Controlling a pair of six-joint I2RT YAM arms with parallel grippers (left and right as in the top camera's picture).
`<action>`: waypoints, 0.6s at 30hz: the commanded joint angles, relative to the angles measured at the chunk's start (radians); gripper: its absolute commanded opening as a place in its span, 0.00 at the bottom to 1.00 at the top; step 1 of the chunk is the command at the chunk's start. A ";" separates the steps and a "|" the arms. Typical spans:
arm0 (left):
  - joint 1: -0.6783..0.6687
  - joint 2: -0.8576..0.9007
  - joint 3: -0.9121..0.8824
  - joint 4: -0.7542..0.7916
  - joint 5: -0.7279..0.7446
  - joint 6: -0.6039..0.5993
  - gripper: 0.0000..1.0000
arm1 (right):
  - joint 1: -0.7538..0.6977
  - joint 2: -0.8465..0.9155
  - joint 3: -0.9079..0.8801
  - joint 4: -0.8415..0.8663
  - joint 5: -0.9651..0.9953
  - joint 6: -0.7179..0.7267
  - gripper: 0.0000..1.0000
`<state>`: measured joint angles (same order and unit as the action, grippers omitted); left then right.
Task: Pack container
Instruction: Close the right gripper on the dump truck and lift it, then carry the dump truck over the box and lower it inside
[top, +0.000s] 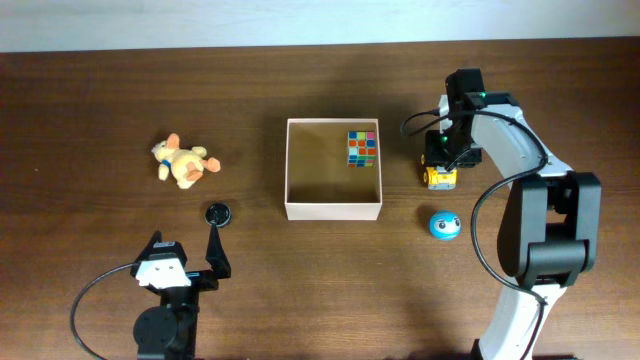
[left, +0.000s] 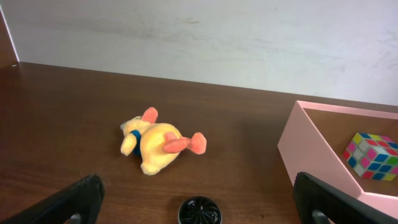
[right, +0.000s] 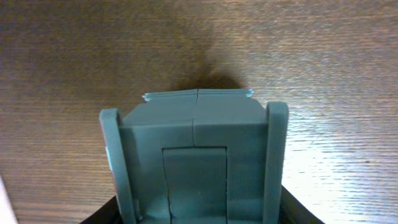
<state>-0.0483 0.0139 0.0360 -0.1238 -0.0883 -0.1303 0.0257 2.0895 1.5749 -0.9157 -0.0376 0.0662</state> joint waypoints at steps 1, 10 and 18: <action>0.003 -0.008 -0.005 0.002 0.011 0.016 0.99 | 0.000 -0.007 0.050 -0.023 -0.046 -0.006 0.47; 0.003 -0.008 -0.005 0.002 0.011 0.016 0.99 | 0.001 -0.008 0.292 -0.182 -0.045 -0.007 0.48; 0.003 -0.008 -0.005 0.002 0.011 0.016 0.99 | 0.045 -0.008 0.578 -0.340 -0.045 -0.006 0.47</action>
<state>-0.0483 0.0139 0.0360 -0.1238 -0.0883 -0.1303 0.0383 2.0899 2.0663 -1.2331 -0.0734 0.0669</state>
